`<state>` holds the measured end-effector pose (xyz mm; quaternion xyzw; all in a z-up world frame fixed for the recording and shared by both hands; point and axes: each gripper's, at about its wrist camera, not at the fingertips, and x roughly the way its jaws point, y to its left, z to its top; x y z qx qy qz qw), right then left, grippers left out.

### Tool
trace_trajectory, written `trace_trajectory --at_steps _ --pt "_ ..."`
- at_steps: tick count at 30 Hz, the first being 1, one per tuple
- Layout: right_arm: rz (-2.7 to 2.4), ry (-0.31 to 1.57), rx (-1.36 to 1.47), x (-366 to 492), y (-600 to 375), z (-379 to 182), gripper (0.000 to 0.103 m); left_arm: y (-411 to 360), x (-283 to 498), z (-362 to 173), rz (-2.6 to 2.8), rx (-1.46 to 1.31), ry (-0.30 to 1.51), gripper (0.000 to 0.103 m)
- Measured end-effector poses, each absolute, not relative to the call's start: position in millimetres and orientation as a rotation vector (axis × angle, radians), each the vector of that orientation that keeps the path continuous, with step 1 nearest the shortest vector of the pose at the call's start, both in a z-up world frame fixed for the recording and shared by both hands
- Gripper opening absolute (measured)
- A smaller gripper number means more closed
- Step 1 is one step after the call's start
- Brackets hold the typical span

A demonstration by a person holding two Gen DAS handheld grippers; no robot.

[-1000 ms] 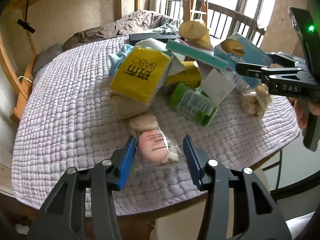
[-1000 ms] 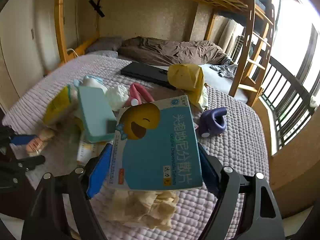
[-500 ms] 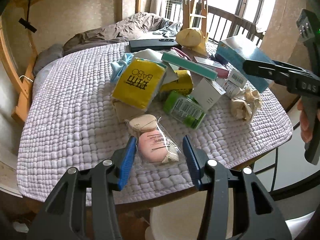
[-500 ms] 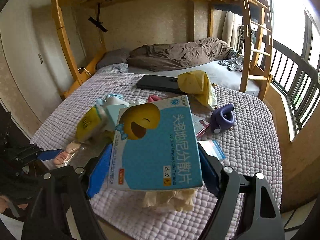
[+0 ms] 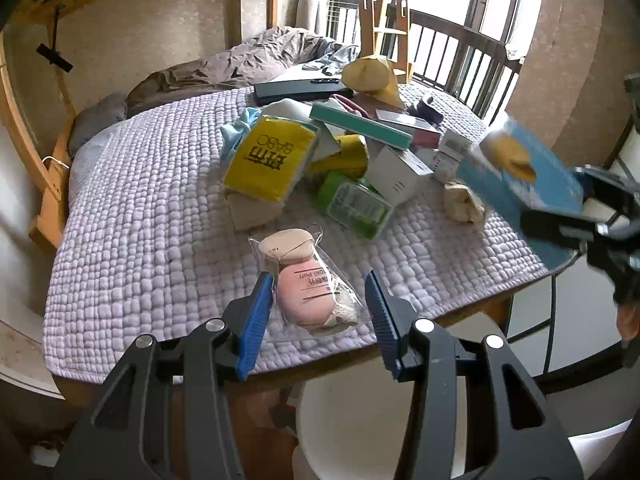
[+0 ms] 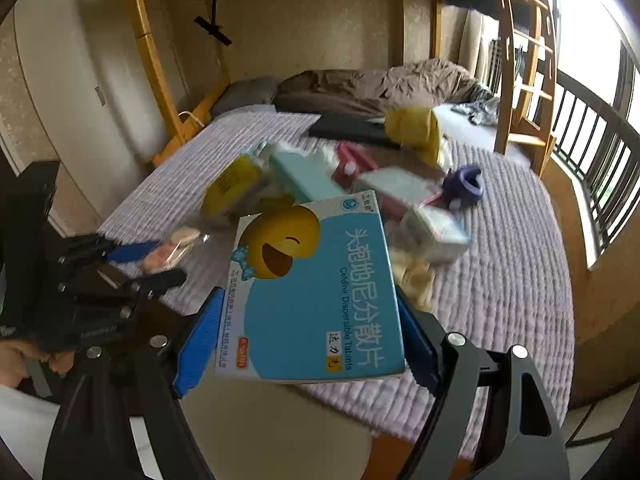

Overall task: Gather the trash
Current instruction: 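Carry the blue box and the sponge bag off the bed over the white bin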

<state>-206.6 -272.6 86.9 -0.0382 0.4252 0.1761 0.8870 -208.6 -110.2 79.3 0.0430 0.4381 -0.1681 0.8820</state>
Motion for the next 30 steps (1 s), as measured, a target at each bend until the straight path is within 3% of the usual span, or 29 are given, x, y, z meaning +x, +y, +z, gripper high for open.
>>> trace_trajectory --at_steps 30 --pt "0.363 1.214 -0.077 -298.8 -282.3 23.3 0.079 -136.3 -274.3 45.1 -0.507 0.172 1.028 0.05"
